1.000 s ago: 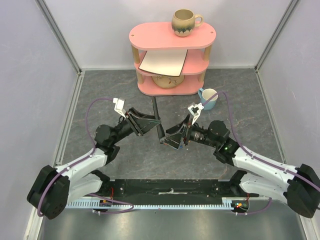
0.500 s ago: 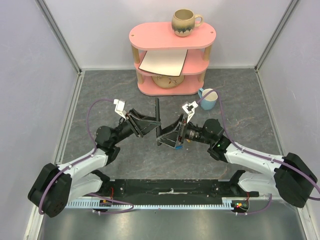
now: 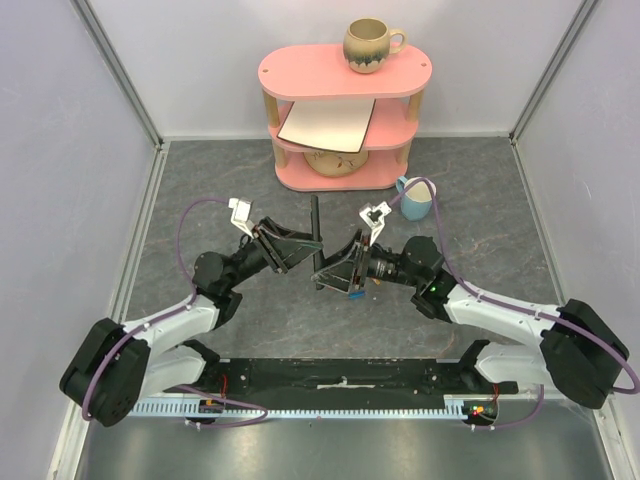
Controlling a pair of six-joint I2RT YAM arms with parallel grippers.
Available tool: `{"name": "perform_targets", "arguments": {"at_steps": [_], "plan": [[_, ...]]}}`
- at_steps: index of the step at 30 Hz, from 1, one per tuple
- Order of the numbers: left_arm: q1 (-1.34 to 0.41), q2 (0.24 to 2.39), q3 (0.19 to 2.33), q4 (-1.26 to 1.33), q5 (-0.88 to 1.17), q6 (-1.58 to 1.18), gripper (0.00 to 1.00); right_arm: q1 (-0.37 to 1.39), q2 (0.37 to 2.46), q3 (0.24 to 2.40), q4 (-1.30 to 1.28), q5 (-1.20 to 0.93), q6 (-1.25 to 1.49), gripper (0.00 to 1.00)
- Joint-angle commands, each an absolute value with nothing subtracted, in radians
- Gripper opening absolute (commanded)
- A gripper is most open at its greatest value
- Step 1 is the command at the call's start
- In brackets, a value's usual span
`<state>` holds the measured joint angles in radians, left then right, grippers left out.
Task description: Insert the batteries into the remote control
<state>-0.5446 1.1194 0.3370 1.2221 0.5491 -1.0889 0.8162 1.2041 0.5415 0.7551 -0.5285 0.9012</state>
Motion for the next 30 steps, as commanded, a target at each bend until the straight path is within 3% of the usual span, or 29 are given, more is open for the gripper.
{"name": "perform_targets", "arguments": {"at_steps": [1, 6, 7, 8, 9, 12, 14, 15, 16, 17, 23, 30], "plan": [[-0.541, 1.124, 0.341, 1.319, 0.528, -1.140, 0.02, 0.824, 1.209, 0.589, 0.778, -0.569, 0.893, 0.61], [-0.540, 1.111, 0.347, 1.280, 0.537, -1.140, 0.05, 0.824, 1.181, 0.603, 0.689, -0.572, 0.845, 0.42], [-0.537, 1.105, 0.357, 1.255, 0.554, -1.132, 0.12, 0.824, 1.157, 0.615, 0.642, -0.571, 0.775, 0.39], [-0.534, 1.101, 0.362, 1.226, 0.563, -1.128, 0.38, 0.828, 1.143, 0.630, 0.511, -0.563, 0.731, 0.34], [-0.525, 1.094, 0.367, 1.171, 0.572, -1.124, 0.48, 0.831, 1.125, 0.673, 0.430, -0.528, 0.669, 0.31], [-0.506, 1.051, 0.380, 1.022, 0.592, -1.105, 0.69, 0.859, 1.074, 0.780, 0.100, -0.431, 0.439, 0.17], [-0.497, 1.003, 0.393, 0.947, 0.586, -1.068, 0.75, 0.874, 1.071, 0.824, -0.070, -0.330, 0.331, 0.05], [-0.491, 0.987, 0.396, 0.905, 0.578, -1.056, 0.83, 0.880, 1.069, 0.853, -0.110, -0.302, 0.307, 0.00], [-0.491, 0.951, 0.403, 0.841, 0.560, -1.028, 0.88, 0.890, 1.066, 0.864, -0.144, -0.240, 0.287, 0.00], [-0.488, 0.937, 0.411, 0.795, 0.551, -1.011, 0.99, 0.894, 1.068, 0.877, -0.191, -0.217, 0.258, 0.00], [-0.489, 0.870, 0.500, 0.562, 0.494, -0.899, 0.99, 0.971, 1.083, 0.916, -0.307, 0.058, 0.196, 0.00], [-0.551, 0.920, 0.627, 0.327, 0.407, -0.743, 0.99, 1.080, 1.134, 0.953, -0.316, 0.218, 0.198, 0.00]]}}
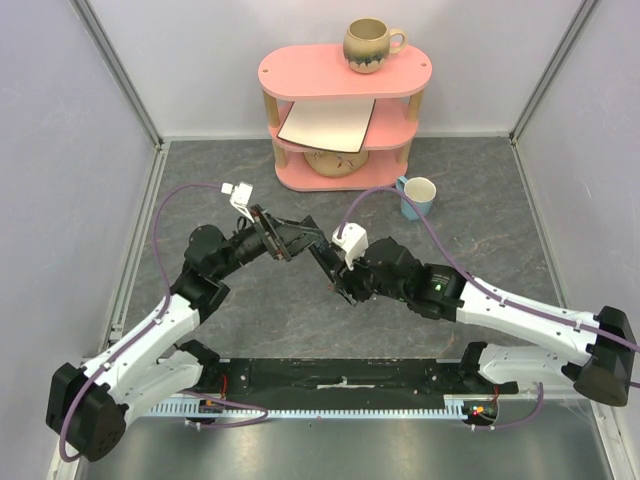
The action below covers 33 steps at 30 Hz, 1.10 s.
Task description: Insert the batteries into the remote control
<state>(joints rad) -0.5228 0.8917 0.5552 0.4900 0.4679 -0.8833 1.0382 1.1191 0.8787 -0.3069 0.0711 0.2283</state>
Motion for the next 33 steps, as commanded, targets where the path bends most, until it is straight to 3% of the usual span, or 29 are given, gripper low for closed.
{"name": "perform_targets", "arguments": {"at_steps": [1, 7, 14, 18, 23, 29, 30, 32, 33], "plan": [[-0.555, 0.925, 0.632, 0.304, 0.396, -0.738, 0.99, 1.084, 1.138, 0.957, -0.316, 0.224, 0.202, 0.00], [-0.572, 0.925, 0.617, 0.218, 0.336, -0.715, 0.95, 1.112, 1.155, 0.991, -0.311, 0.290, 0.225, 0.00], [-0.612, 0.951, 0.584, 0.276, 0.305, -0.745, 0.74, 1.150, 1.195, 1.015, -0.276, 0.351, 0.245, 0.00], [-0.666, 0.988, 0.617, 0.276, 0.261, -0.733, 0.70, 1.177, 1.219, 1.031, -0.276, 0.380, 0.244, 0.00], [-0.689, 1.015, 0.635, 0.265, 0.219, -0.727, 0.54, 1.190, 1.233, 1.042, -0.284, 0.409, 0.239, 0.00], [-0.690, 1.009, 0.638, 0.245, 0.189, -0.718, 0.50, 1.198, 1.239, 1.039, -0.304, 0.429, 0.227, 0.00], [-0.690, 1.008, 0.638, 0.242, 0.187, -0.716, 0.46, 1.200, 1.241, 1.039, -0.308, 0.434, 0.224, 0.00], [-0.690, 1.005, 0.634, 0.242, 0.178, -0.716, 0.26, 1.200, 1.241, 1.039, -0.310, 0.436, 0.224, 0.00], [-0.690, 1.003, 0.632, 0.242, 0.175, -0.716, 0.06, 1.200, 1.241, 1.039, -0.311, 0.437, 0.222, 0.00]]}}
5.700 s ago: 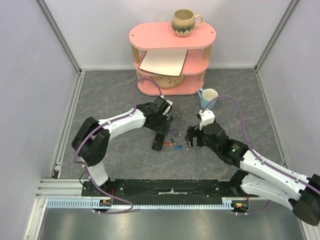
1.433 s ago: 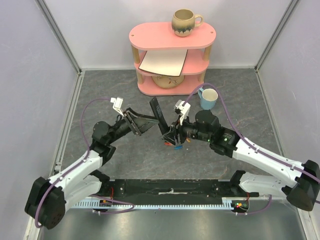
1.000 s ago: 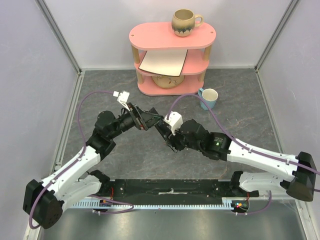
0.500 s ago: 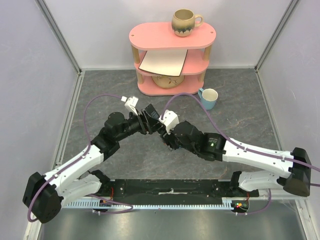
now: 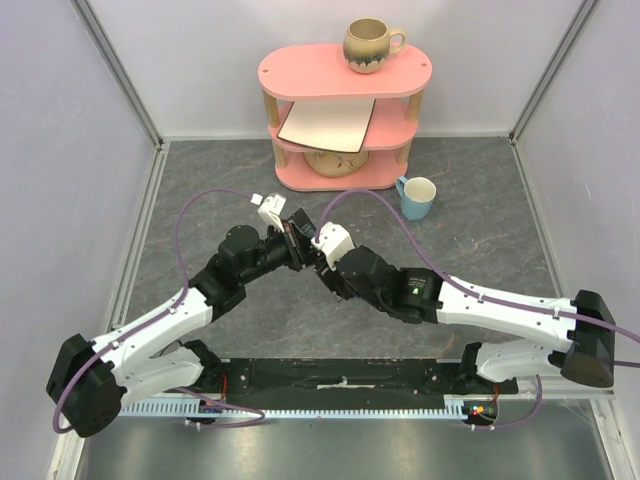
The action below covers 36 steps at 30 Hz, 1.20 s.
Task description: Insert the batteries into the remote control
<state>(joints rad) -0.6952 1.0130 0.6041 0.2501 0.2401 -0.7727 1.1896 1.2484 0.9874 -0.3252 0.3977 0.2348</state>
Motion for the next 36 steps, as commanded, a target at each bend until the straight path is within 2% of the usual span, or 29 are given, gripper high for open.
{"name": "perform_targets", "arguments": {"at_steps": [1, 2, 3, 4, 5, 7, 8, 11, 12, 14, 19, 28, 36], "plan": [[-0.690, 1.002, 0.629, 0.242, 0.175, -0.715, 0.02, 1.200, 1.243, 1.039, -0.310, 0.437, 0.224, 0.00], [-0.690, 0.999, 0.626, 0.244, 0.170, -0.718, 0.02, 1.201, 1.243, 1.039, -0.310, 0.436, 0.225, 0.00], [-0.690, 0.996, 0.620, 0.251, 0.167, -0.721, 0.02, 1.201, 1.241, 1.037, -0.311, 0.445, 0.230, 0.15], [-0.690, 0.988, 0.609, 0.256, 0.163, -0.727, 0.02, 1.200, 1.239, 1.037, -0.310, 0.445, 0.233, 0.23], [-0.690, 0.982, 0.601, 0.262, 0.149, -0.730, 0.02, 1.200, 1.236, 1.037, -0.311, 0.448, 0.242, 0.45], [-0.690, 0.967, 0.591, 0.265, 0.134, -0.733, 0.02, 1.200, 1.224, 1.035, -0.311, 0.454, 0.258, 0.59], [-0.690, 0.960, 0.586, 0.267, 0.118, -0.735, 0.02, 1.200, 1.217, 1.035, -0.313, 0.456, 0.273, 0.73], [-0.690, 0.931, 0.574, 0.262, 0.078, -0.736, 0.02, 1.200, 1.172, 1.032, -0.317, 0.454, 0.297, 0.90], [-0.689, 0.922, 0.565, 0.262, 0.068, -0.738, 0.02, 1.200, 1.145, 1.028, -0.319, 0.454, 0.302, 0.93], [-0.689, 0.893, 0.552, 0.268, 0.035, -0.741, 0.02, 1.197, 1.114, 1.019, -0.321, 0.456, 0.319, 0.97], [-0.689, 0.842, 0.486, 0.369, 0.008, -0.759, 0.02, 1.169, 1.054, 0.979, -0.310, 0.457, 0.417, 0.98], [-0.689, 0.815, 0.374, 0.595, 0.018, -0.796, 0.02, 1.086, 1.025, 0.847, -0.126, 0.342, 0.666, 0.93], [-0.690, 0.805, 0.347, 0.618, -0.051, -0.795, 0.02, 1.069, 1.092, 0.836, -0.022, 0.296, 0.750, 0.91]]}}
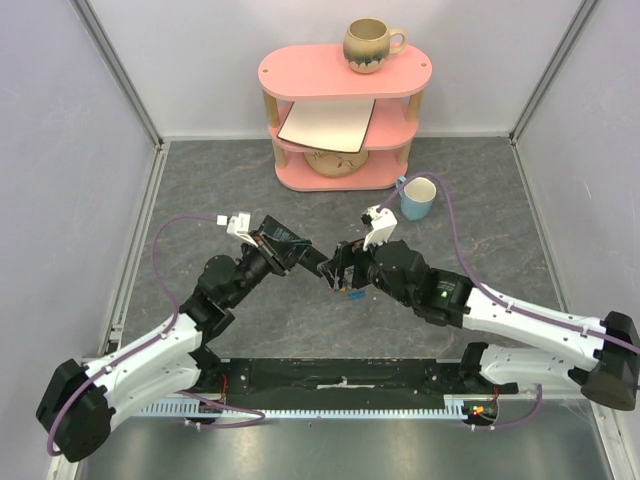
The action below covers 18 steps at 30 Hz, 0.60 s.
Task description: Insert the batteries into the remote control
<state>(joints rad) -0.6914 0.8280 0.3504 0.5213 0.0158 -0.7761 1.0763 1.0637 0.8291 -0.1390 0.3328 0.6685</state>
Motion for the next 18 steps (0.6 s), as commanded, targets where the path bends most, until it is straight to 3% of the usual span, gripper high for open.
{"name": "perform_targets", "arguments": {"at_steps": [1, 18], "plan": [[-0.690, 0.804, 0.345, 0.617, -0.055, -0.793, 0.02, 1.069, 1.103, 0.841, -0.015, 0.296, 0.755, 0.91], [-0.690, 0.785, 0.379, 0.466, -0.138, -0.736, 0.02, 1.020, 1.241, 0.884, 0.104, 0.249, 0.813, 0.88]]}}
